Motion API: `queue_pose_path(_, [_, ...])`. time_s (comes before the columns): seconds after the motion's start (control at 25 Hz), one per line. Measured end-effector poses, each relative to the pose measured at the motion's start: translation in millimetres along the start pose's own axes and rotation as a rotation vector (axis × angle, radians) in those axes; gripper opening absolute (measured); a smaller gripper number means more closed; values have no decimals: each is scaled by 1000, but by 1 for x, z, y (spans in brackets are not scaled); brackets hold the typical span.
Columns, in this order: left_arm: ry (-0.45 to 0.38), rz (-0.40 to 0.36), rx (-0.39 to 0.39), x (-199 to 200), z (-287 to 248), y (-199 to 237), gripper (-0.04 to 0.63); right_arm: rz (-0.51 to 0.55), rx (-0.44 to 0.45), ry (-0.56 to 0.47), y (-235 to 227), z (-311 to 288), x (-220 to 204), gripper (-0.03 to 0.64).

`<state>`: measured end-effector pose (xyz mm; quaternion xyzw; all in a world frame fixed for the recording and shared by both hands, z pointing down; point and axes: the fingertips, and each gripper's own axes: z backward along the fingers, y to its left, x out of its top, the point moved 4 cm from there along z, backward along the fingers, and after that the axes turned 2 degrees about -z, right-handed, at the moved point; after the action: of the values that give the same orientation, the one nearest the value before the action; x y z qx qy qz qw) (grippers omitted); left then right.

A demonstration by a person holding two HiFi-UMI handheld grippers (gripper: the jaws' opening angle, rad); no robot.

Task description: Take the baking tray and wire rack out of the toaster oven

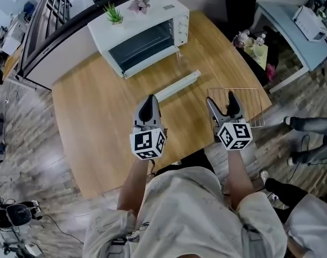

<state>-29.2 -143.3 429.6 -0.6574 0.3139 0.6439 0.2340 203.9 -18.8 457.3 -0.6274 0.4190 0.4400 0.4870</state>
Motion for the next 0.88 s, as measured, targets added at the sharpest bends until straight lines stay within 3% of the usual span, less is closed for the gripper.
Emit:
queue_pose_path(0.52, [-1,-3,316,2,60,91,14,28,283,61,86,-87,-8,425])
queue_pose_path(0.88, [9,21,423,3,67,116,14,50,388,94,117,-130,-6,425])
